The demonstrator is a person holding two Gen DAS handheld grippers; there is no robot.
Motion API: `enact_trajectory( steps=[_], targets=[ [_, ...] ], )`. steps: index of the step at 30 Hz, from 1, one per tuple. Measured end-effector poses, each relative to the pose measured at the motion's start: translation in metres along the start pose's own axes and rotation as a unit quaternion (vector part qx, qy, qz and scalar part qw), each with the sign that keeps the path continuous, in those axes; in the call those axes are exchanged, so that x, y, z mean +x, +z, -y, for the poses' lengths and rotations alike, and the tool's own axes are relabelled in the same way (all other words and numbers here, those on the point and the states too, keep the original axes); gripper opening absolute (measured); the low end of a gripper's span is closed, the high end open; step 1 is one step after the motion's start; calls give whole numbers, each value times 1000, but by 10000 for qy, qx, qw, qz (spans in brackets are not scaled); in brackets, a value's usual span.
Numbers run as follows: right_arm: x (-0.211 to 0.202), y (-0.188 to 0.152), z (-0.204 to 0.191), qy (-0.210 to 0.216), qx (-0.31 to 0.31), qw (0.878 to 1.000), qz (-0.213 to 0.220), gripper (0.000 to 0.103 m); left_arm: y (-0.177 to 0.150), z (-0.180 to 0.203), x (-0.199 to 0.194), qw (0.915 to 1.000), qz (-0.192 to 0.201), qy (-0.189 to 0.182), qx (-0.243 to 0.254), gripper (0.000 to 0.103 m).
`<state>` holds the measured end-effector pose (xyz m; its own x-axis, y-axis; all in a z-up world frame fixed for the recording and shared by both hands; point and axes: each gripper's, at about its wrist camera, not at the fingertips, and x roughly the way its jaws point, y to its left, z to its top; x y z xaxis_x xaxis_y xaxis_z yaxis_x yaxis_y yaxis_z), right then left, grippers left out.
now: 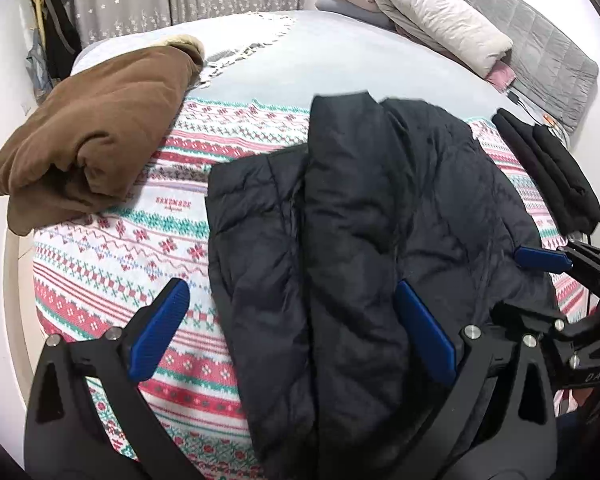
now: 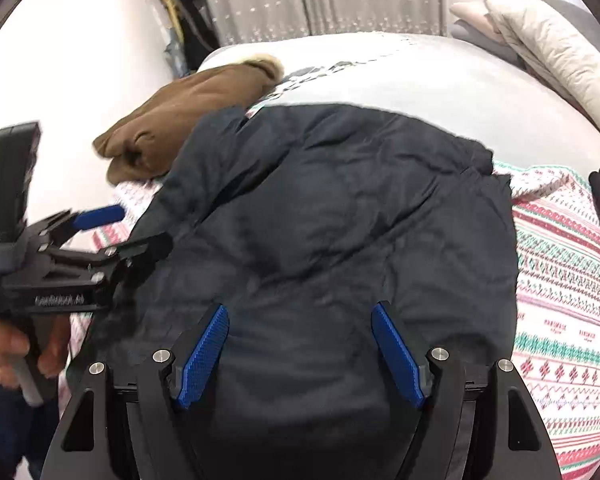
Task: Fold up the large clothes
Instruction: 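Lift the jacket edge with both grippers and fold it over the jacket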
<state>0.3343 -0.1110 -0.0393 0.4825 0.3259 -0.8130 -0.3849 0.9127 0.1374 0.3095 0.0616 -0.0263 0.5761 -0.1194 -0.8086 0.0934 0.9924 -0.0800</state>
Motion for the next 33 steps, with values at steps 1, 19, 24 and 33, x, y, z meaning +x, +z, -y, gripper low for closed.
enact_trajectory(
  steps=[1,19,24,33],
  targets=[
    [1,-5,-3,21,-82,9999,-72,75,-4,0,3,10000,-55,30,35,103],
    [-42,-52,84,219,1405,9898,50,79,-48,-24,-16,9895,-710,-1075,-658,103],
    [-51,-84,115,928,2131,9726,3,79,-63,-44,-19,9767,-912,-1606,-1095,103],
    [-36,-115,131,1407,2777,9503,-106,84,-93,-46,3,9410,-1389,-2477,-1841,103]
  ],
)
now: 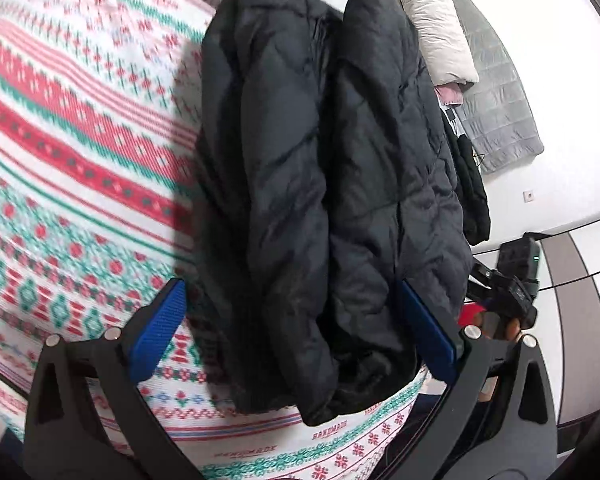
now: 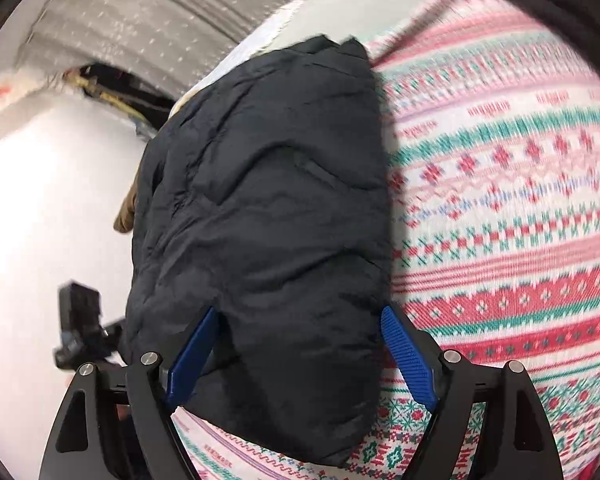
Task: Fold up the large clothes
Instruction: 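Lift the jacket edge with both grippers and fold it over the jacket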
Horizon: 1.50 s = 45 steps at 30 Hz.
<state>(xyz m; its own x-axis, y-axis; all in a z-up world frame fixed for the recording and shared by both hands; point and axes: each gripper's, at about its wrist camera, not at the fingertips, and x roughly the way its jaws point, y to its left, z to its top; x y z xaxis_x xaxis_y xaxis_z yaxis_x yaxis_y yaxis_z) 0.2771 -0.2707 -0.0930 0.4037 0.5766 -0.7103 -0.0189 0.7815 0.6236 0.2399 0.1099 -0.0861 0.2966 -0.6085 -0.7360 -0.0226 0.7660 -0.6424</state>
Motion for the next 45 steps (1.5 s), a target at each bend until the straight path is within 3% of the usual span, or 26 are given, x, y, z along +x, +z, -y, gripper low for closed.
enact_trajectory(
  steps=[7,13,19,22,25,30,45],
  targets=[
    [19,-4,22,552,562,9966,-243,86,-2,8,12,9999,-42,-132,-100,103],
    [32,-5,18,698,675,9950,-221,90,-5,19,23,9997,-58,-201,-80,103],
    [41,-9,10,624,602,9961,-147,91,-8,34,29,9999,31,-148,-6,103],
    [43,-12,9,570,566,9967,-84,89,-10,45,34,9998,176,-62,100,97],
    [47,-11,-2,534,425,9977,-21,82,-15,59,38,9991,330,50,261,86],
    [48,-10,-17,493,260,9984,13,70,-15,63,40,9989,417,99,210,85],
    [53,-13,-5,563,395,9976,5,70,-17,56,36,9982,508,193,255,80]
  ],
)
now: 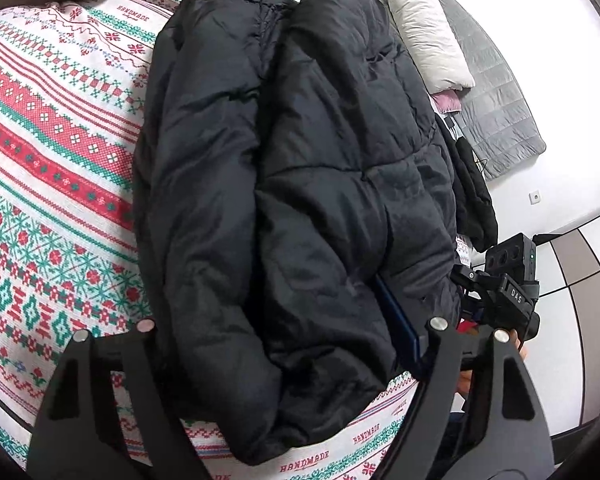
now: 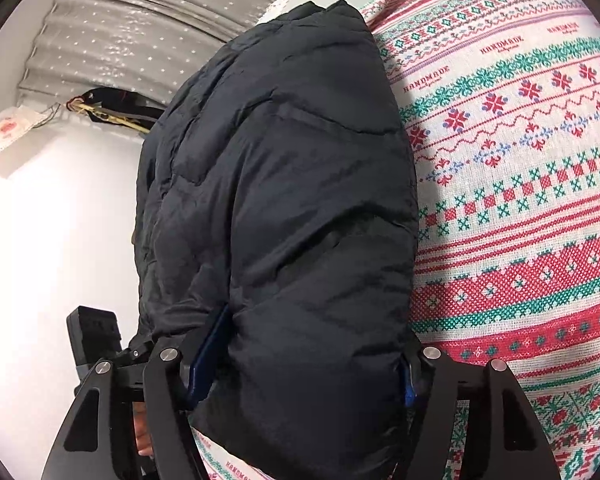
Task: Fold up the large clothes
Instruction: 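Lift the jacket edge with both grippers and fold it over the jacket, then hold the folded black jacket bundle with both grippers and lift it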
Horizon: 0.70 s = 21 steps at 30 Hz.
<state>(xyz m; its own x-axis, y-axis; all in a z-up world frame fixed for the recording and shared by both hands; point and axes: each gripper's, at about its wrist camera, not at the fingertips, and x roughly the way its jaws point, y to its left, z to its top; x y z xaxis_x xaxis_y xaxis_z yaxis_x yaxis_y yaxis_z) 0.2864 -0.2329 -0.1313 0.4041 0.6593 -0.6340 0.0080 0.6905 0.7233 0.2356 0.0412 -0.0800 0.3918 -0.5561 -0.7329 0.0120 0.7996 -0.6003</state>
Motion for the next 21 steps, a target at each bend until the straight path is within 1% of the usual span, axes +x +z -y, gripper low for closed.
enact_trajectory(
  steps=[5,7,9,10,13,18,21],
  targets=[
    [0,-1,4,-12,7,10000,-14,70,1,-2,-1,10000,-3,-11,-10,79],
    [-1,-1,8,9,52,10000,-25,72,0,-3,-2,10000,2,-5,-6,78],
    [1,-2,14,91,205,9997,-60,77,0,-3,-3,10000,6,6,1,77],
    [3,-2,16,130,255,9996,-68,78,0,-3,-3,10000,7,11,4,76],
    [3,-2,19,178,278,9994,-85,78,0,-4,-5,10000,10,17,8,73],
    [1,-2,20,227,334,9992,-55,80,1,-6,-7,10000,-5,-2,-30,72],
    [-4,0,19,298,388,9987,-120,80,2,-8,-13,10000,17,-58,-68,67]
  ],
)
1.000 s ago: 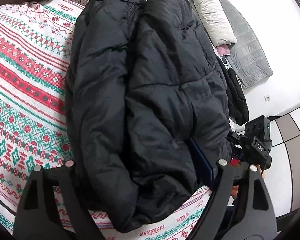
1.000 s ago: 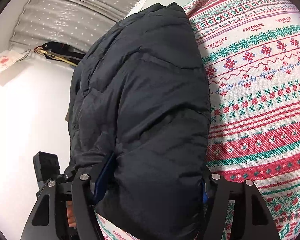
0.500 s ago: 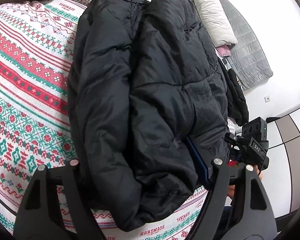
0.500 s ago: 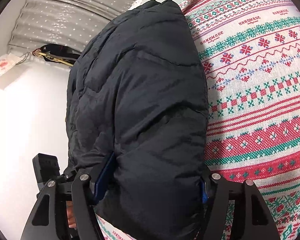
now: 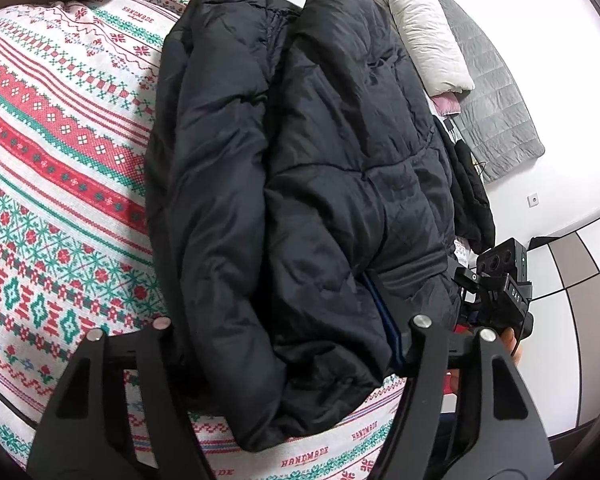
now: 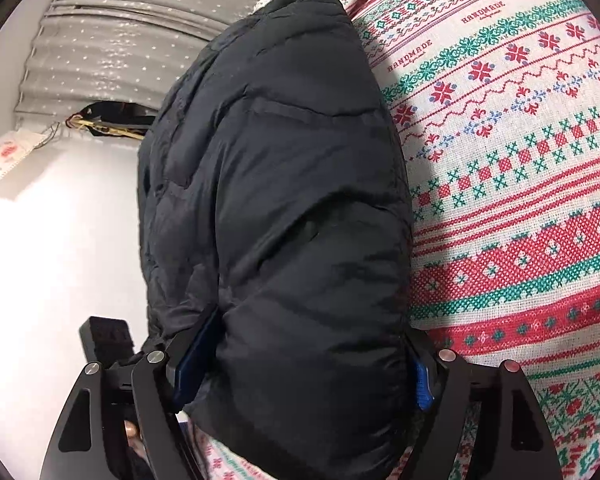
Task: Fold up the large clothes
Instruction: 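Hold the folded black jacket bundle with both grippers and lift it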
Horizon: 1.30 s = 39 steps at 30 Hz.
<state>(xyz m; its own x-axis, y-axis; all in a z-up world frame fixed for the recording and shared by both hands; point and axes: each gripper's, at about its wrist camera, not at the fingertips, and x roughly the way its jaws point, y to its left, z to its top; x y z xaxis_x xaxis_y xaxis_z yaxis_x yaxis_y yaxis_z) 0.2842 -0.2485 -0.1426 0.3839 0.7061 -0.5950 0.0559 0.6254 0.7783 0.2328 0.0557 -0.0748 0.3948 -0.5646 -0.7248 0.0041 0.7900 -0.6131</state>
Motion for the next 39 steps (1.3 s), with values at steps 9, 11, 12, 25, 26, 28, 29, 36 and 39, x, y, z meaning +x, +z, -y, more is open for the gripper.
enact_trajectory(
  steps=[9,11,12,25,26,28,29,36,39],
  targets=[
    [-4,-4,-18,-312,-585,9977,150,54,0,8,-6,9996,146,54,227,51],
    [-9,-5,-27,-403,-792,9957,263,46,0,12,-9,9993,209,83,313,46],
    [-9,-5,-29,-436,-852,9950,297,43,0,14,-9,9991,227,91,335,45],
    [-17,-20,-87,-1252,-2120,9647,937,29,4,52,-27,9882,964,534,1060,30],
    [-18,-21,-91,-1314,-2198,9617,973,29,3,54,-28,9872,1001,568,1107,29],
    [-13,-24,-102,-1441,-2337,9557,1057,28,3,57,-27,9854,1068,605,1177,29],
    [-14,-25,-105,-1500,-2399,9527,1105,28,2,59,-26,9847,1090,616,1209,28],
    [-14,-34,-126,-1748,-2647,9377,1420,26,7,72,-22,9810,1197,621,1396,26],
    [-22,-42,-131,-1831,-2794,9291,1589,26,13,77,-23,9808,1255,565,1383,26]
  ],
)
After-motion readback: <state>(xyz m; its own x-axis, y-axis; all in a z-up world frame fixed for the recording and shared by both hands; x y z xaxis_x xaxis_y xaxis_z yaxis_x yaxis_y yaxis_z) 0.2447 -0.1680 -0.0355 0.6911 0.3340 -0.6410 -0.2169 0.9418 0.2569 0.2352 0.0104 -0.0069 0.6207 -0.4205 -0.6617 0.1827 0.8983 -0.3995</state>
